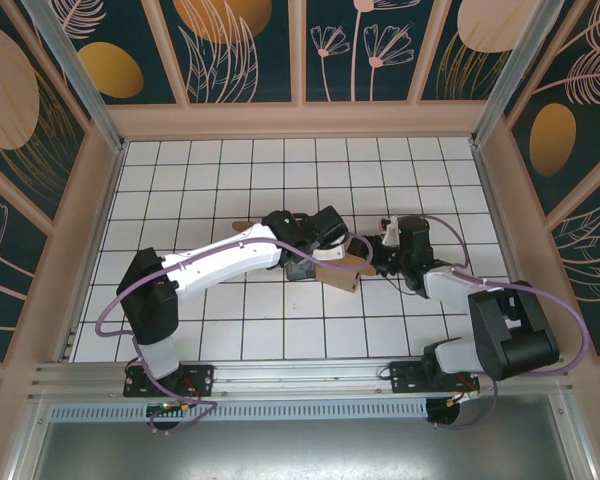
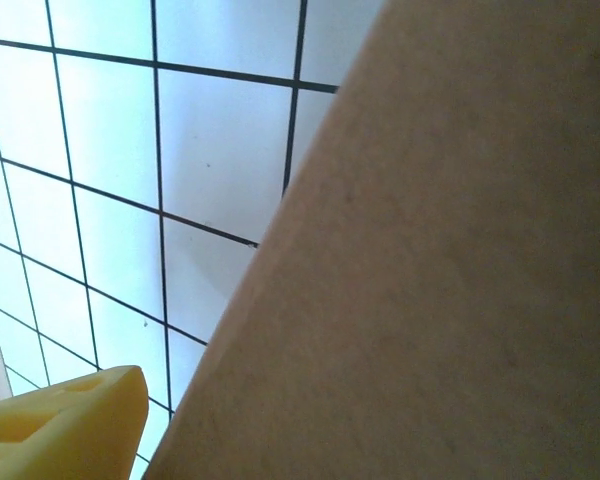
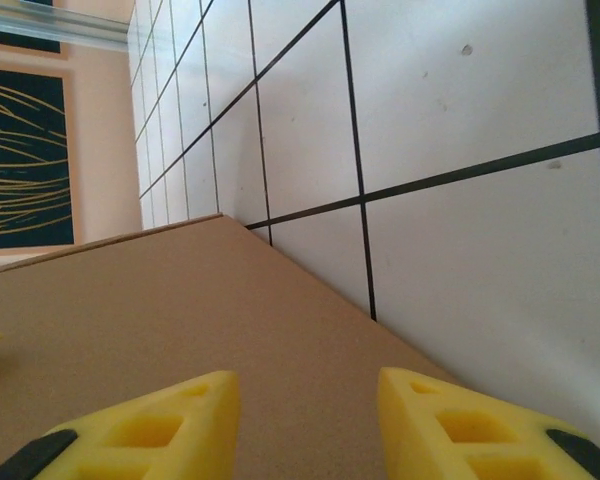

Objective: Fold the paper box

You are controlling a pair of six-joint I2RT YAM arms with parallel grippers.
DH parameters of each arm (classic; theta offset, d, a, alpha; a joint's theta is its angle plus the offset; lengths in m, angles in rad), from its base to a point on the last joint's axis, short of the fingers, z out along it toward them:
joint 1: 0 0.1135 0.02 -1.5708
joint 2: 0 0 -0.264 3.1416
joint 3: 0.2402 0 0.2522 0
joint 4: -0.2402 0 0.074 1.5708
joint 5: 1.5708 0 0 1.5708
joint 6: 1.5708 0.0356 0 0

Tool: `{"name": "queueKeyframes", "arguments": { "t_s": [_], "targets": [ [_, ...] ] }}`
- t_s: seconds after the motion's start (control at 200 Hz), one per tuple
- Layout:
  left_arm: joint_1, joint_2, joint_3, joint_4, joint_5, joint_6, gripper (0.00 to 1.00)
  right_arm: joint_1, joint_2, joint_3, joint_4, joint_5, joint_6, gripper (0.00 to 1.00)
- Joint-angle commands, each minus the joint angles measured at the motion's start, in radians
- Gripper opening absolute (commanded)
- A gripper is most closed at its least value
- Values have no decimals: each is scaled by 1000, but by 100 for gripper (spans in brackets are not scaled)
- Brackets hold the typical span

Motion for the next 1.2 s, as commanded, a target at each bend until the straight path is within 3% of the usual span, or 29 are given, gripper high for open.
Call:
{"name": "queueKeyframes", "arguments": {
  "t_s": [0.0,0.455,0.856,1.006,1.126,1.171,1.196],
  "targets": [
    [12,12,36,35,-24,-3,83,-3,17,41,-15,-21,-44,43],
    [19,-16,74,90,-45,-23,93,-9,13,53,-22,-10,-63,45],
    [21,-257,-135,244,4,-70,97,-10,2,81,-76,12,-96,50],
    [36,-324,-127,286,49,-139,97,-15,-1,93,-104,28,-106,53],
    [77,-364,-70,349,117,-249,89,-15,-10,96,-124,47,-114,53],
    [98,-368,-59,382,155,-278,72,-15,-17,94,-130,55,-115,53],
    [108,-368,-58,401,183,-287,58,-15,-22,92,-134,60,-117,53]
  ]
}}
